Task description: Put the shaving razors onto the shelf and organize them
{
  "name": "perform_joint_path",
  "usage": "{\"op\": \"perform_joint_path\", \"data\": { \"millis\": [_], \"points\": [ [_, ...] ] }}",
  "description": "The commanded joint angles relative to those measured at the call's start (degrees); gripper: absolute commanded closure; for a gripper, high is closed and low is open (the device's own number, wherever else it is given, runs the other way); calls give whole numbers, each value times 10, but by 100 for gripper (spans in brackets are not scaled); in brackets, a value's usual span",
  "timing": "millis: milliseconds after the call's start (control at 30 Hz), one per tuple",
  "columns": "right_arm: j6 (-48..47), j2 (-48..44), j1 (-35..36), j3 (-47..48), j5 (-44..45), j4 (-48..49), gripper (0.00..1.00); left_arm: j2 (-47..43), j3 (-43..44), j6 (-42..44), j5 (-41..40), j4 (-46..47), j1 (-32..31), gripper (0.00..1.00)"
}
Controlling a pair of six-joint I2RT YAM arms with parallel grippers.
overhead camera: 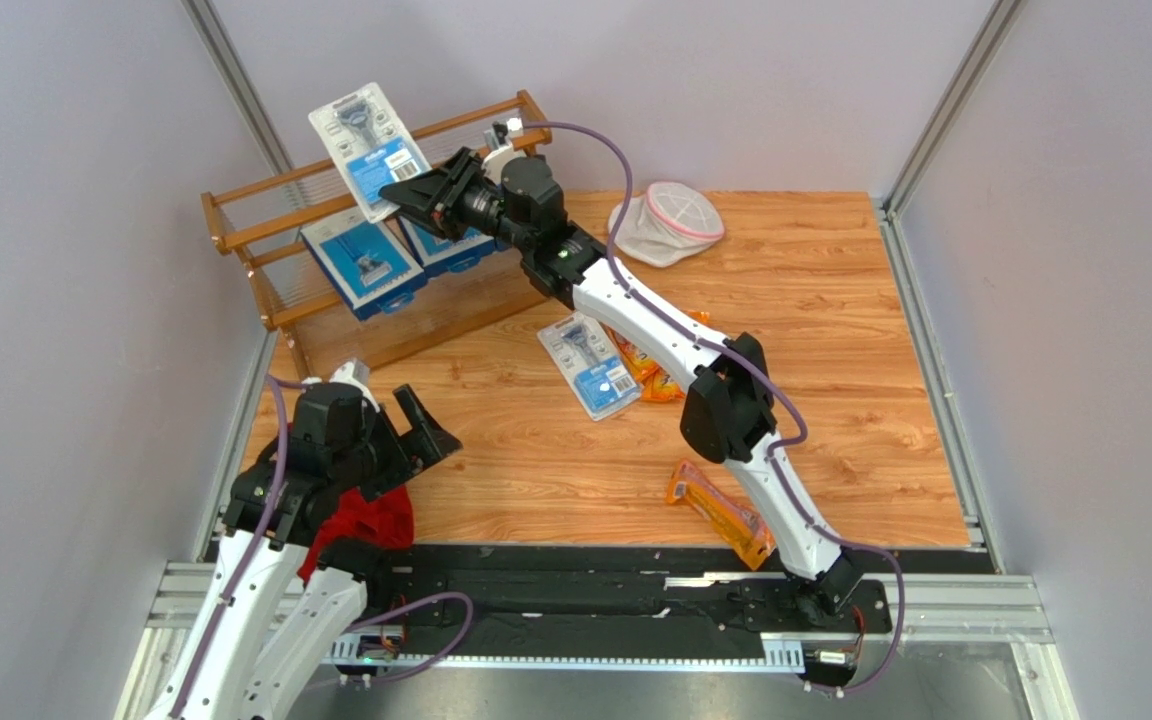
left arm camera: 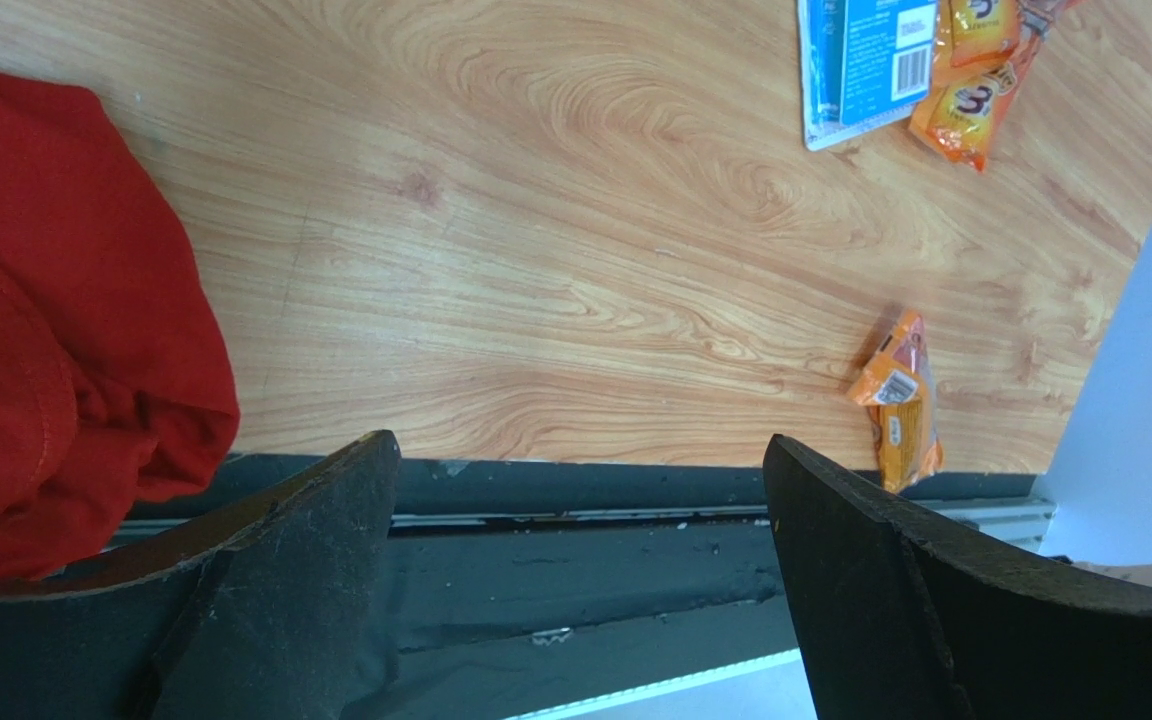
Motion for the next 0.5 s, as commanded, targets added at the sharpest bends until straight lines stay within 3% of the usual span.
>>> {"op": "perform_joint_path", "data": {
  "millis": [0, 467],
  "points": [
    [34, 38, -8, 84, 32, -6, 100, -10, -10, -2, 13, 15, 3, 1],
    [72, 82, -19, 103, 50, -13, 100, -10, -13, 13, 5, 8, 3, 1]
  ]
}}
